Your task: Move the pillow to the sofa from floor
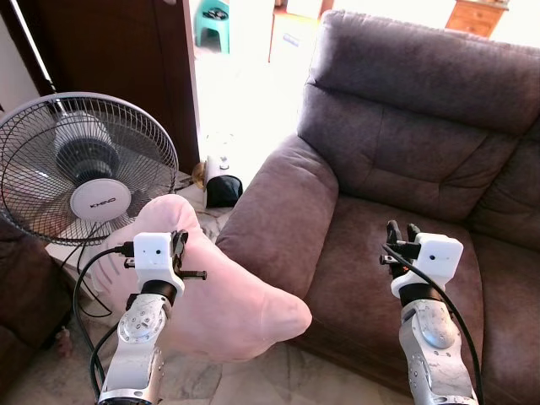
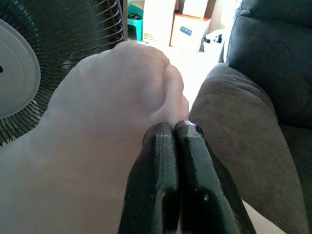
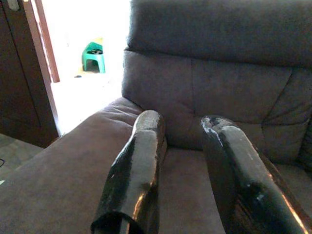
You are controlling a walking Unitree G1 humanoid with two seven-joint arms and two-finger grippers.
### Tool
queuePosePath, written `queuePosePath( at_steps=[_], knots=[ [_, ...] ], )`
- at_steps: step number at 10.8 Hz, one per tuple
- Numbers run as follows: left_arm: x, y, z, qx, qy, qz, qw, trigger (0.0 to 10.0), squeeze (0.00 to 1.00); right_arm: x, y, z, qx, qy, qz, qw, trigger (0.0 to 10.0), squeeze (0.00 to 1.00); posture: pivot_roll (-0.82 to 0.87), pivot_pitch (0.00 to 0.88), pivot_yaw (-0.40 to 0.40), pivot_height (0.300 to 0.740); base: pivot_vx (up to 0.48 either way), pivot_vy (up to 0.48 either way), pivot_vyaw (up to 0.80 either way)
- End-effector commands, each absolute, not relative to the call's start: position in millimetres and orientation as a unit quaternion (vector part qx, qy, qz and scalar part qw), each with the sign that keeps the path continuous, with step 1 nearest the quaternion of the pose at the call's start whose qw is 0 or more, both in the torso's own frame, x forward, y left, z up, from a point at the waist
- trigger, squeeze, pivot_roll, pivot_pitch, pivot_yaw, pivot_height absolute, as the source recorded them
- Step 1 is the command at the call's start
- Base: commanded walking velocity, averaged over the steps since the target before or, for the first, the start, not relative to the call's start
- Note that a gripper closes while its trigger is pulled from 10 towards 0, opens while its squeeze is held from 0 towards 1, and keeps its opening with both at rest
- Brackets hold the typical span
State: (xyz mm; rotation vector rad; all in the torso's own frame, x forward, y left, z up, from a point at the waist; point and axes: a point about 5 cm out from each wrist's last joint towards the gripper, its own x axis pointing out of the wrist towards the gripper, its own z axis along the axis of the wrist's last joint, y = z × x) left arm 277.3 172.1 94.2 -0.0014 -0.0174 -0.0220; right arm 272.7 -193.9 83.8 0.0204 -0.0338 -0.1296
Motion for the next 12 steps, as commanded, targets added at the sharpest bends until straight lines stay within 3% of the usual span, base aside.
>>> queuePosePath(
  at_steps=[1,4,11,12],
  knots=[
    [282.0,167.8,115.5,-0.001,-0.064,-0.020,0.998,10.0,0.00,273.1,-198.4,81.9,0.013,-0.012,-0.074,0.997,10.0,0.00,0.06,0.000,-0.038,0.740,0.000,0.326,0.00],
    [282.3,167.4,114.9,-0.002,-0.063,-0.021,0.998,10.0,0.00,274.3,-197.9,81.3,0.015,-0.006,-0.072,0.997,10.0,0.00,0.06,0.000,-0.038,0.740,0.000,0.480,-0.70],
    [281.2,166.9,113.4,0.024,-0.060,-0.031,0.997,10.0,0.00,274.6,-204.4,81.6,0.002,-0.001,-0.095,0.995,10.0,0.00,0.06,0.002,-0.034,0.740,0.000,0.000,0.00],
    [281.1,166.8,113.3,0.025,-0.059,-0.030,0.997,10.0,0.00,274.5,-204.7,77.6,0.008,0.014,-0.100,0.995,10.0,0.00,0.06,0.004,-0.034,0.740,0.000,0.000,-0.74]
  ],
)
